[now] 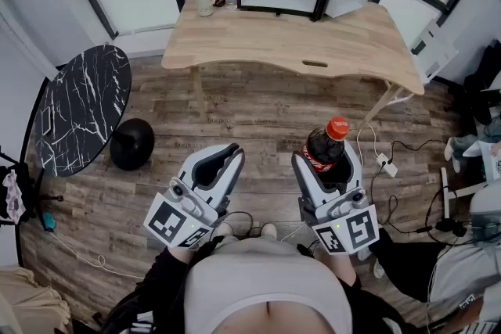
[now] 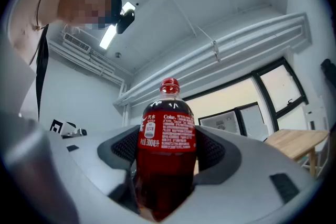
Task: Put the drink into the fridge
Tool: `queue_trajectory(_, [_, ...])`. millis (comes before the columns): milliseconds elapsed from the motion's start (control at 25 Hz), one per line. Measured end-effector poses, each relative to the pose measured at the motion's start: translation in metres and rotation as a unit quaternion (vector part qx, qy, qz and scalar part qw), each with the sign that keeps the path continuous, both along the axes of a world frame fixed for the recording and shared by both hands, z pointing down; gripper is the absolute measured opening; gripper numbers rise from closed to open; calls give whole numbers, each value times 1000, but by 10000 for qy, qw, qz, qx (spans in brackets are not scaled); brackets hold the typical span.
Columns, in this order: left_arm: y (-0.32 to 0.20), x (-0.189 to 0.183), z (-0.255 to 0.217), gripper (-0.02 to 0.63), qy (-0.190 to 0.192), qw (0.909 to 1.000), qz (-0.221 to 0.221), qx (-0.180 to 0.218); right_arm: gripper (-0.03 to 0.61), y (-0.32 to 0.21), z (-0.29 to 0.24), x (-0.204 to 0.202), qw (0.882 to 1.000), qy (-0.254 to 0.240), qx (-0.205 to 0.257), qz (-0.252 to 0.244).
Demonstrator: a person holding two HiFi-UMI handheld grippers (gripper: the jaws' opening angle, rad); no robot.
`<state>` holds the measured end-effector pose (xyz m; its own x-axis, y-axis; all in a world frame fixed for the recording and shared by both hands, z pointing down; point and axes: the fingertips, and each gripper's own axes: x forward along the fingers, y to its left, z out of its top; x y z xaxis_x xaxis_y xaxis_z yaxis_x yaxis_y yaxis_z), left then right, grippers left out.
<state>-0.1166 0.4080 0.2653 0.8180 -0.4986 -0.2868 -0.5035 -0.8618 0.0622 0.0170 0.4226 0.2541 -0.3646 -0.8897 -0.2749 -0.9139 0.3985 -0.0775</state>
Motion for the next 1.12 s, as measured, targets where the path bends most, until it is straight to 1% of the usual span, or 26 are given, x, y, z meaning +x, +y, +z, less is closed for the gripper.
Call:
queue_trajectory(280, [3, 7, 0, 41, -17, 10000, -7, 22, 330, 3, 0, 6, 10000, -31, 27, -15])
queue_trajectory(640, [9, 13, -2, 41, -48, 10000, -36, 49, 330, 4, -1, 4, 9999, -25, -19, -156])
queue_trajectory(800, [13, 15, -3, 41, -38, 9999, -75, 71, 330, 8, 1, 6, 9996, -157, -58, -243])
queue_trajectory(960, [18, 26, -1, 41, -73, 9999, -103, 86, 330, 12, 3, 16, 9993, -237, -83, -283])
queue_trajectory(1120, [24, 39, 1, 41, -20, 9998, -182, 54, 330, 16, 5, 27, 9993, -100, -123, -339])
